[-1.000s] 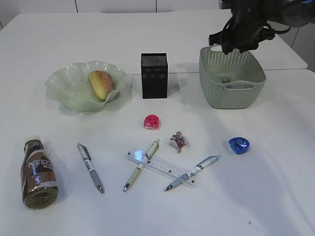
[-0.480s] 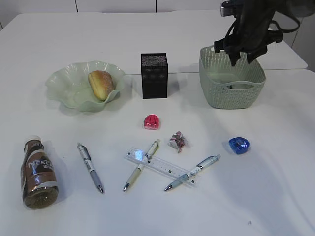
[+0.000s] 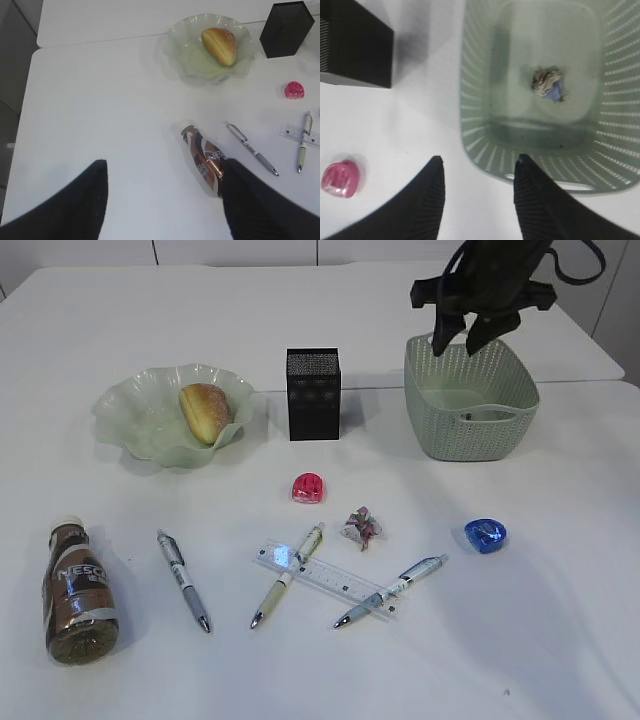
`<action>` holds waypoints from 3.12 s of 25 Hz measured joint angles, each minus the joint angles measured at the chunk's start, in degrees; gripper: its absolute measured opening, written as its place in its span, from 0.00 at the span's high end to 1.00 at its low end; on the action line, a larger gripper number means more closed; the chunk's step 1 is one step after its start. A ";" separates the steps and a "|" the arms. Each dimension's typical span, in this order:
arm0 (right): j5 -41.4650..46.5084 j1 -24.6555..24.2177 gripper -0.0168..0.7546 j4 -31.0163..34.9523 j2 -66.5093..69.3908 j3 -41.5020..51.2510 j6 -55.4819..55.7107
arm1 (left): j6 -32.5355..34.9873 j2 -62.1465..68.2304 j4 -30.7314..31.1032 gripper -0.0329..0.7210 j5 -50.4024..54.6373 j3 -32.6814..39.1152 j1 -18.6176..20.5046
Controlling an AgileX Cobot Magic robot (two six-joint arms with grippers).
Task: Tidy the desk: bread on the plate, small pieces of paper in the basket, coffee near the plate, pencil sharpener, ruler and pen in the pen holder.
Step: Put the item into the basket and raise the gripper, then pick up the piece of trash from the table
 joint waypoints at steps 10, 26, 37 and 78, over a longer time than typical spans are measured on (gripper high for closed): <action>0.23 6.84 0.50 4.33 -7.49 10.26 -1.04 | 0.00 0.00 0.00 0.29 0.00 0.00 0.00; 0.12 17.85 0.26 -1.93 -6.78 19.31 -1.04 | -0.04 0.00 -0.94 0.29 0.00 0.00 0.00; -0.32 17.85 0.24 -1.93 -0.12 19.44 -1.04 | -0.13 0.00 -1.04 0.29 0.00 0.00 0.00; -0.91 17.85 0.64 -2.74 6.40 19.44 -1.93 | -0.13 0.00 -1.04 0.29 0.00 0.00 0.00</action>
